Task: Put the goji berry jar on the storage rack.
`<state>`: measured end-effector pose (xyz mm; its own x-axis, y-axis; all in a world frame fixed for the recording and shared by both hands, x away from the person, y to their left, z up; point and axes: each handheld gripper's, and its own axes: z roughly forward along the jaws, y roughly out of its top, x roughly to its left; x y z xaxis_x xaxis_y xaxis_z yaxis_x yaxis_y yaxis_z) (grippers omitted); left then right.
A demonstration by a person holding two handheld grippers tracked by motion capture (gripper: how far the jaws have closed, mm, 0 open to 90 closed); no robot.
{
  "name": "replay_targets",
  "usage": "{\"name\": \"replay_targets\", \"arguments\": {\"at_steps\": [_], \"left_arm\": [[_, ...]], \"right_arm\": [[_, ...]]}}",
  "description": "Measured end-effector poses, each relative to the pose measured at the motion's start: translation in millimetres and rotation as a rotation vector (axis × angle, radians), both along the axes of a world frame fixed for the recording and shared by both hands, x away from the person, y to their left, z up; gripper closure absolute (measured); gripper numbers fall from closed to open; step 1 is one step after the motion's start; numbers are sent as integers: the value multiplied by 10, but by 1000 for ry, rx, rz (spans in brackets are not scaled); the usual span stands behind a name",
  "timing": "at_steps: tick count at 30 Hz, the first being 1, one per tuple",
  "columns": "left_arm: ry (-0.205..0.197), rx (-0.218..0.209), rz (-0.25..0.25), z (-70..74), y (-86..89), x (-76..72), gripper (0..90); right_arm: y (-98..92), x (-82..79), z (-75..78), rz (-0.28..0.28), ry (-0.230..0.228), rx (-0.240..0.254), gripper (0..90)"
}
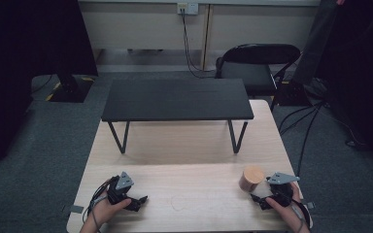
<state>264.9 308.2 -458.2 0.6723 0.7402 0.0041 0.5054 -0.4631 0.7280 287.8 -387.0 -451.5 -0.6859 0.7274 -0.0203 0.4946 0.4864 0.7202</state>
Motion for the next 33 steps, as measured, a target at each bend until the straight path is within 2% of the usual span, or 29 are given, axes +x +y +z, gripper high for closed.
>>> {"name": "replay_targets", "arguments": {"at_steps": [24, 33], "left_arm": [[0, -4, 3, -5, -1, -3, 0], [0, 0, 0, 0, 0, 0, 0]], "right_arm": [[27, 15, -1, -1, -1, 0, 0], [32, 46, -1, 25, 0, 3, 0]]}}
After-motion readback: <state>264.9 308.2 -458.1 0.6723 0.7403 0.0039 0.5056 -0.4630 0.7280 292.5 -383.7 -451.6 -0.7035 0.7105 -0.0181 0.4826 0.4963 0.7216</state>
